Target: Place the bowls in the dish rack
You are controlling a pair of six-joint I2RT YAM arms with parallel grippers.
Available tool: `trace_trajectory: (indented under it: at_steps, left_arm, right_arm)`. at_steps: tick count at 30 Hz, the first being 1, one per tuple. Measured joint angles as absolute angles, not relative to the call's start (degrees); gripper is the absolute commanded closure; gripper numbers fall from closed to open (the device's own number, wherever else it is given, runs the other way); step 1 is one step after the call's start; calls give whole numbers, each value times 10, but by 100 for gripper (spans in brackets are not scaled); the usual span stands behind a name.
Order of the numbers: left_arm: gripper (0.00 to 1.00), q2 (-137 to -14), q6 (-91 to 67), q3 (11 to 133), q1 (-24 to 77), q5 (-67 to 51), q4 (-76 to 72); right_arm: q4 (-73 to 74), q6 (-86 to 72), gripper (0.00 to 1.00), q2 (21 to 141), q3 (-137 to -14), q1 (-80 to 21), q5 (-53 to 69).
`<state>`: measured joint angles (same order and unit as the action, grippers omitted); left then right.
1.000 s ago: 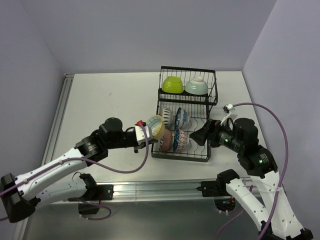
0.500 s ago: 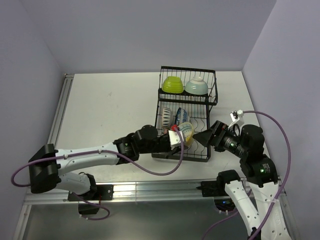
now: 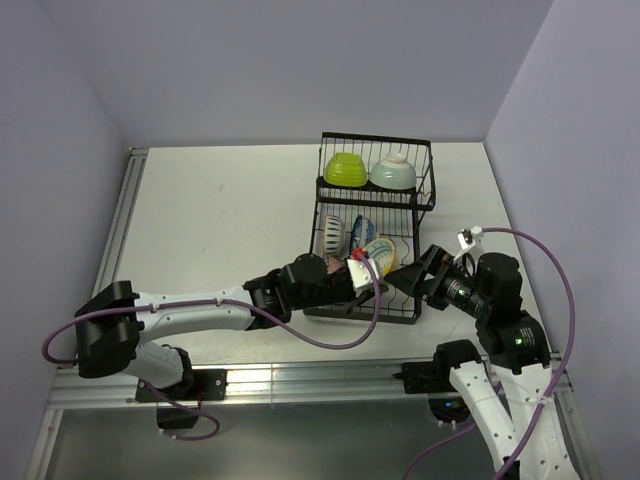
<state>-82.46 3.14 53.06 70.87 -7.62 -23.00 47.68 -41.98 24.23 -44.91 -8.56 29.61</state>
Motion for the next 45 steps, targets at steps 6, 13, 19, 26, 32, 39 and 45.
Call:
trace_trajectory:
  at_steps: [6, 13, 19, 26, 32, 39, 45]
  left_arm:
    - [100, -834, 27, 532, 719, -81, -256]
    - [100, -838, 20, 540, 737, -92, -271]
    - [100, -854, 18, 547, 738, -91, -272]
    - [100, -865, 23, 550, 740, -79, -271]
    - [74, -870, 23, 553, 740, -75, -271]
    - [50, -871, 18, 557, 741, -77, -291]
    - [39, -869, 17, 557, 741, -77, -288]
  right_arm:
    - [464, -435, 0, 243, -449, -84, 293]
    - [452, -448, 3, 243, -448, -83, 280]
    - [442, -459, 20, 243, -434, -82, 275]
    - [442, -480, 82, 246, -426, -80, 274]
    - [443, -481, 100, 246, -426, -77, 273]
    - [456, -445, 100, 237, -426, -76, 236]
    - [464, -418, 100, 235, -426, -76, 189]
